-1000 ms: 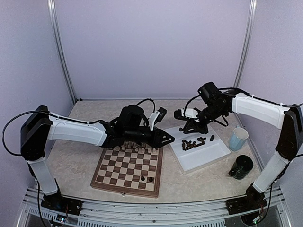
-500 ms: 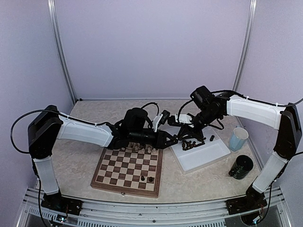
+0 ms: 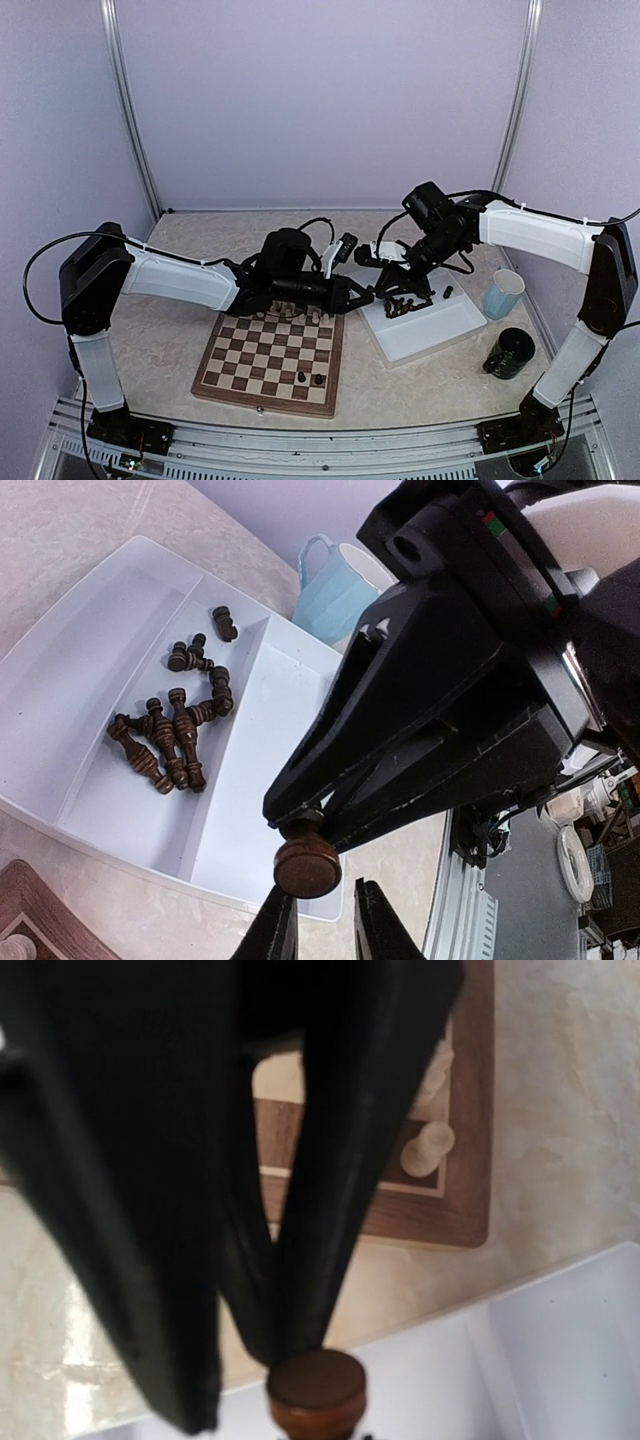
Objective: Set up the chess pieces on the board
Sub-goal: Pass from the right arm to the left
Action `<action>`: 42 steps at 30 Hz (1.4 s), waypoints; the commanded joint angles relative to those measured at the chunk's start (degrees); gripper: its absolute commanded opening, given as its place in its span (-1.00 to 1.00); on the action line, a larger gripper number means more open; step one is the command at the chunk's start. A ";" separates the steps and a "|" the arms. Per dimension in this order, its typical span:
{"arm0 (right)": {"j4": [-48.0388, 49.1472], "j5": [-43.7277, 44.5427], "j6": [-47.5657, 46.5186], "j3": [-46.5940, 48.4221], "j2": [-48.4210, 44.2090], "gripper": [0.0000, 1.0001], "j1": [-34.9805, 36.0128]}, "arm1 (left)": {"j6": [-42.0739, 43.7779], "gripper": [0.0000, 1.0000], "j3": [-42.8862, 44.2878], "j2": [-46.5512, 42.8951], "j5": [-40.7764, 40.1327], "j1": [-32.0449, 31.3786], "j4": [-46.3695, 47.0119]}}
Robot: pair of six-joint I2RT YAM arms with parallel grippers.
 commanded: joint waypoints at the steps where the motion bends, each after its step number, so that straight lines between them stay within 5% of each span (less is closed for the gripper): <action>1: -2.58 -6.16 0.35 1.54 -0.15 -0.75 1.08 | -0.13 -0.59 -0.10 0.13 0.32 0.47 6.54; 7: -3.01 -9.78 1.69 1.78 0.05 -0.75 1.04 | -0.80 -0.44 -1.61 -0.46 -0.14 0.71 9.46; 15: -2.04 -11.14 3.64 2.41 0.27 -0.75 1.04 | -1.04 -0.68 -2.57 -0.88 0.42 0.90 11.15; 19: -1.26 -9.88 4.71 2.50 0.38 -0.76 1.01 | -1.04 -0.47 -3.11 -1.39 0.24 0.94 10.74; 31: 0.48 -9.16 6.73 3.31 0.82 -0.76 0.72 | -1.91 -0.87 -5.91 -2.99 0.24 1.63 11.81; 33: 0.99 -8.83 7.02 3.39 0.84 -0.75 0.51 | -2.32 -0.82 -6.34 -3.29 0.17 1.80 12.63; 36: 1.10 -8.58 7.10 3.42 1.04 -0.75 0.48 | -2.70 -0.49 -6.19 -3.37 0.26 1.90 12.31; 42: 1.33 -8.53 7.27 3.45 1.33 -0.74 0.47 | -2.97 -0.53 -6.34 -3.07 0.17 2.08 12.21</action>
